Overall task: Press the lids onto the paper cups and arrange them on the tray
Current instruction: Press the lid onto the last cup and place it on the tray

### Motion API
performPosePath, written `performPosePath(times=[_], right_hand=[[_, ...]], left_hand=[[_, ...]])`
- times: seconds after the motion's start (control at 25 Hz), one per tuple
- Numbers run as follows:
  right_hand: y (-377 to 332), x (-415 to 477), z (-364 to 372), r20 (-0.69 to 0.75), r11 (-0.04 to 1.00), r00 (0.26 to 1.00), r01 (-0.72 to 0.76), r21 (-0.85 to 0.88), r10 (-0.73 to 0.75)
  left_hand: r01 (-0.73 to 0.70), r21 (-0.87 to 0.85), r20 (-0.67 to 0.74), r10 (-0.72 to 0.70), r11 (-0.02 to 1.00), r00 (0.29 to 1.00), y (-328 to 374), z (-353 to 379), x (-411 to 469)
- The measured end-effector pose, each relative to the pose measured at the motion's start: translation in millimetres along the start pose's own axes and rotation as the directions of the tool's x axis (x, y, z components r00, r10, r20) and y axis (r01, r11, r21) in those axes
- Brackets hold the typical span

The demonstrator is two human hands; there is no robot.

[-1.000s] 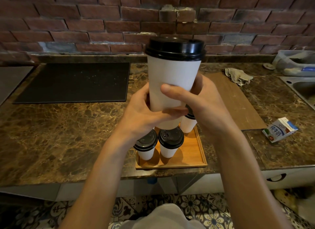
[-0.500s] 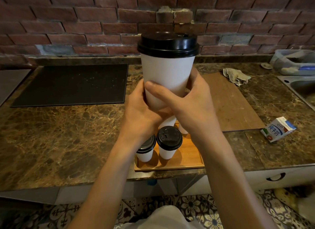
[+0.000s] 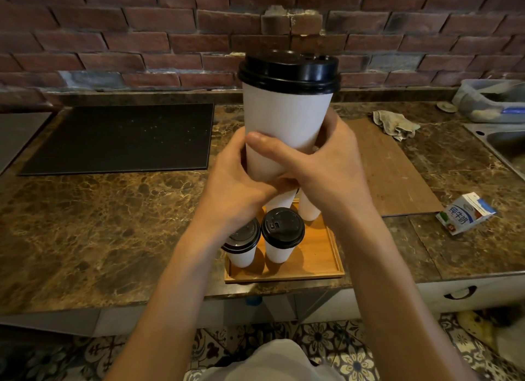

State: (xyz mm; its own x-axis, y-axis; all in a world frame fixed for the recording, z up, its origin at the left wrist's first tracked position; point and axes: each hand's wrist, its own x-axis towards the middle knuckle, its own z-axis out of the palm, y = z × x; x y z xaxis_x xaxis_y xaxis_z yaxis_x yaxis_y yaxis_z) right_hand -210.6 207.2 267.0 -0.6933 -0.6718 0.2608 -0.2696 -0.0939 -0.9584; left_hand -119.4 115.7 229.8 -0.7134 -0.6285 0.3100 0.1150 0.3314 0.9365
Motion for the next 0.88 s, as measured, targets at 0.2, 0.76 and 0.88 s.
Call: performPosePath(times=[0.2, 0.76, 0.88], right_hand=[[1.1, 1.8, -8.2, 0.099, 0.998, 0.994, -0.041, 0.04, 0.037], [-2.1, 7.1, -9.1, 0.176, 0.996, 0.981, -0.087, 0.023, 0.082], [-0.5, 5.3, -1.6, 0.102, 0.998, 0.992, -0.069, -0.003, 0.069]], left_hand=[[0.014, -0.02, 0.09, -0.012, 1.0, 0.996, 1.8, -7.0, 2.0], [0.032, -0.035, 0.037, -0.03, 0.999, 0.999, 4.4, -1.4, 2.0], [0.02, -0.014, -0.041, -0.021, 1.0, 0.999, -1.5, 2.3, 2.6]])
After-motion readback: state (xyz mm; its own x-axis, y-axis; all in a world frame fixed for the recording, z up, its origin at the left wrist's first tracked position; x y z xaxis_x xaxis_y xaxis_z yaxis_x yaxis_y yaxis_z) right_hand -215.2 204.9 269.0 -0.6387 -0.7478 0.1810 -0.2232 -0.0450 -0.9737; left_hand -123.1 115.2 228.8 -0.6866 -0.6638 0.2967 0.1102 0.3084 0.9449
